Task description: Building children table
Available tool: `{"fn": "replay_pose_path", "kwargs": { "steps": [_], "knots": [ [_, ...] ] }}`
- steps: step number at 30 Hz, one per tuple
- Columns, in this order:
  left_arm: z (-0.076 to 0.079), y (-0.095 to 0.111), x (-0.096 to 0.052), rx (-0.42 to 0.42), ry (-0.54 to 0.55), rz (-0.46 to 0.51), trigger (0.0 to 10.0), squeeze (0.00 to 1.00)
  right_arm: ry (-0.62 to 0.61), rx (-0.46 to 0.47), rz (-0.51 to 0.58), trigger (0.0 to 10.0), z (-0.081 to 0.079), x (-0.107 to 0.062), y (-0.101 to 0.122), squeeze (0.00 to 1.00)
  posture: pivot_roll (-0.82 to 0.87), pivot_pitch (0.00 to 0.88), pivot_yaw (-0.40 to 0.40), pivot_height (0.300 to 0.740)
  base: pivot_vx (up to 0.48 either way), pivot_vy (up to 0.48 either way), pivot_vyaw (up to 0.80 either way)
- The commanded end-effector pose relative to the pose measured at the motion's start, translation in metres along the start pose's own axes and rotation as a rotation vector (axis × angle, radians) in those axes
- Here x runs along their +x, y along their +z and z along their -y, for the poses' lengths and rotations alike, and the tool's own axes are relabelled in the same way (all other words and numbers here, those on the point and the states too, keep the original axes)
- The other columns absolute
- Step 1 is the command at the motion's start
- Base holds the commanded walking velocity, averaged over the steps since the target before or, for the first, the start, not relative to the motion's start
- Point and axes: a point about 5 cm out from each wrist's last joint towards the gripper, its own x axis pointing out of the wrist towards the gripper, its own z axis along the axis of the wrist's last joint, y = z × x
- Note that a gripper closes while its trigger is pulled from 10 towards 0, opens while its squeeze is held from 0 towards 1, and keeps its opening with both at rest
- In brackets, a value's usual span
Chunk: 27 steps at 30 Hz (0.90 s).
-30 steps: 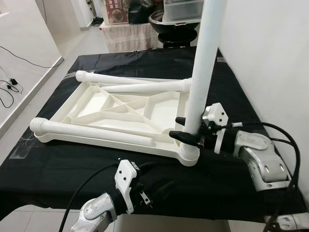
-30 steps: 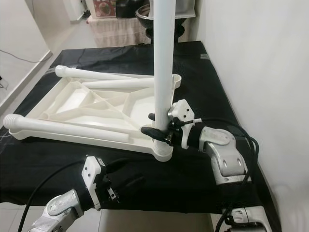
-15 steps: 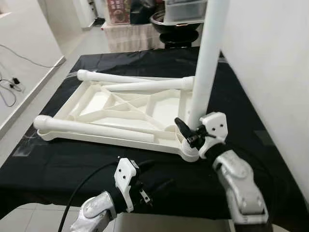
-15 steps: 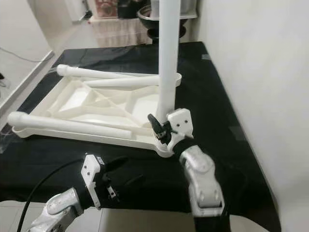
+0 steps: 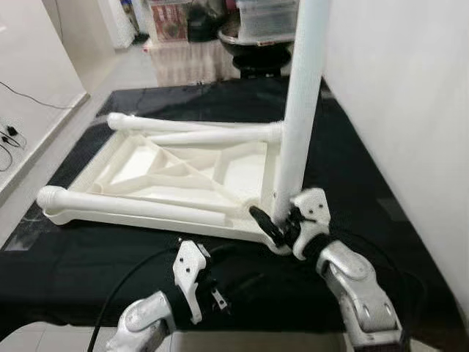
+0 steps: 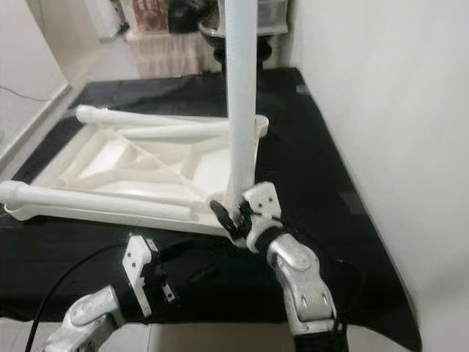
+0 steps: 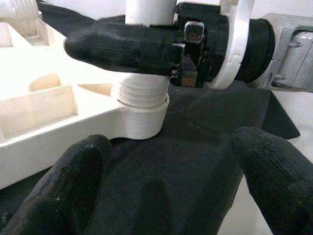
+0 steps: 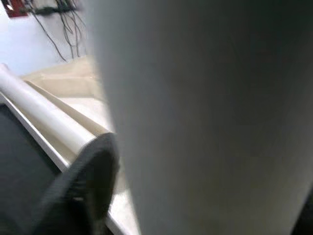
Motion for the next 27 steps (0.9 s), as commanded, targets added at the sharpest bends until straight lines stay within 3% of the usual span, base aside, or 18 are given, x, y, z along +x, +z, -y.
{"fn": "replay_pose_path", "kwargs": {
  "steps": [1,2,3,4,5,7,8,10,17,18,19,21,22,27],
  "knots": [
    [-0.001,-0.005,-0.002,-0.016,0.012,-0.018,10.0,0.0,0.168,-0.038,0.005,10.0,-0.008,0.008,0.007,1.0,-0.04,0.133,0.054,0.74,0.0,0.0,0.0],
    [-0.001,-0.005,-0.002,-0.016,0.012,-0.018,10.0,0.0,0.168,-0.038,0.005,10.0,-0.008,0.008,0.007,1.0,-0.04,0.133,0.054,0.74,0.0,0.0,0.0],
    [0.0,-0.005,-0.001,-0.016,0.012,-0.018,10.0,0.0,0.27,-0.084,-0.01,10.0,-0.005,0.009,0.01,0.5,-0.04,0.133,0.049,0.74,0.0,0.0,0.0],
    [0.0,-0.005,-0.001,-0.016,0.012,-0.018,10.0,0.0,0.27,-0.084,-0.01,10.0,-0.005,0.009,0.01,0.5,-0.04,0.133,0.049,0.74,0.0,0.0,0.0],
    [0.0,-0.005,0.0,-0.016,0.01,-0.017,10.0,0.0,0.418,-0.126,-0.044,10.0,0.005,0.009,0.013,0.0,-0.04,0.129,0.043,0.74,0.0,0.0,0.0],
    [0.0,-0.005,0.0,-0.016,0.01,-0.017,10.0,0.0,0.418,-0.126,-0.044,10.0,0.005,0.009,0.013,0.0,-0.04,0.129,0.043,0.74,0.0,0.0,0.0],
    [0.001,-0.005,0.0,-0.015,0.011,-0.016,10.0,0.0,0.495,-0.129,-0.052,10.0,0.011,0.01,0.018,0.0,-0.03,0.128,0.041,0.74,0.0,0.0,0.0],
    [0.001,-0.005,0.0,-0.015,0.011,-0.016,10.0,0.0,0.518,-0.131,-0.05,10.0,0.012,0.01,0.02,0.0,-0.03,0.128,0.041,0.74,0.0,0.0,0.0],
    [0.0,-0.006,-0.001,-0.012,0.006,-0.022,10.0,0.0,0.592,-0.061,-0.012,10.0,0.028,0.017,0.034,0.0,-0.01,0.119,0.049,0.74,0.0,0.0,0.0],
    [0.0,-0.006,-0.001,-0.012,0.003,-0.024,10.0,0.0,0.603,-0.044,-0.011,7.2,0.032,0.017,0.034,0.0,-0.01,0.116,0.052,0.74,0.0,0.0,0.0],
    [0.0,-0.006,-0.001,-0.012,0.002,-0.025,10.0,0.0,0.616,-0.033,-0.012,1.3,0.036,0.019,0.034,0.0,-0.01,0.114,0.05,0.74,0.0,0.0,0.0],
    [0.0,-0.006,0.0,-0.011,0.002,-0.026,10.0,0.0,0.624,-0.028,-0.014,1.3,0.039,0.02,0.034,0.0,-0.01,0.114,0.05,0.74,0.0,0.0,0.0],
    [0.0,-0.007,0.0,-0.011,0.001,-0.026,10.0,0.0,0.629,-0.025,-0.015,0.0,0.04,0.02,0.034,0.0,-0.01,0.114,0.05,0.74,0.0,0.0,0.0],
    [0.0,-0.008,0.0,-0.01,0.005,-0.027,10.0,0.0,0.654,-0.033,-0.03,0.0,0.048,0.025,0.036,0.0,0.0,0.107,0.048,0.74,0.0,0.0,0.0]
  ]
}}
